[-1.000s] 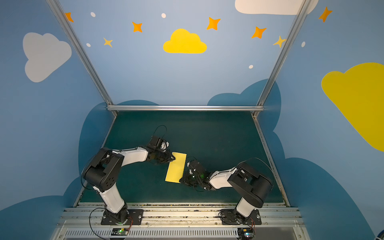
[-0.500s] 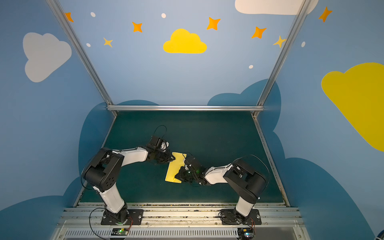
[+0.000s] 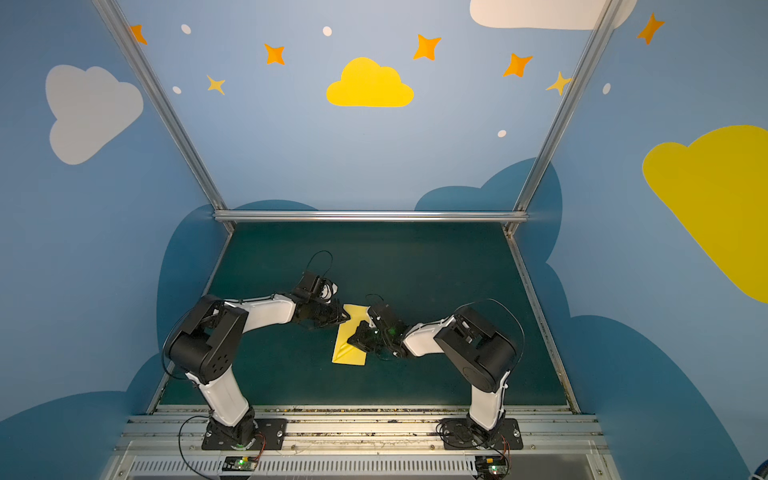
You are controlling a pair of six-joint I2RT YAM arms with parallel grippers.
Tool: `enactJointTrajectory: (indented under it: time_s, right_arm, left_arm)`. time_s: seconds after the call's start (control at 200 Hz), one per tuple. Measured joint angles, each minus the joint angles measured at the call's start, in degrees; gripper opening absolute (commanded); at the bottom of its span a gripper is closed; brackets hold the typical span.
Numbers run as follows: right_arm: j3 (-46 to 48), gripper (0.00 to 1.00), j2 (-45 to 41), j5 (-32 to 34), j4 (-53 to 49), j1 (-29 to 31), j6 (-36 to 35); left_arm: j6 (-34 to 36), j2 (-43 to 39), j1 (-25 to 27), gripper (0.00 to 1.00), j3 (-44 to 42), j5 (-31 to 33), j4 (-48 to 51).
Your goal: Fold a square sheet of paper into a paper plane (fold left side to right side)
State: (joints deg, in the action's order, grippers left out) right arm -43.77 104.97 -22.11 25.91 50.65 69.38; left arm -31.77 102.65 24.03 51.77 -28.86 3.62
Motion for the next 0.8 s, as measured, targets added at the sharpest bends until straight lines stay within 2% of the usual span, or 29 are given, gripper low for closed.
enactJointTrajectory:
  time_s: [0.801]
  right_arm:
    - [-2.69,0.00,4.72,-2.58,1.53,-1.27,0.33]
  left_arm:
    - [-0.17,0.00,-0.02,0.21,-0.04,0.00,-0.04]
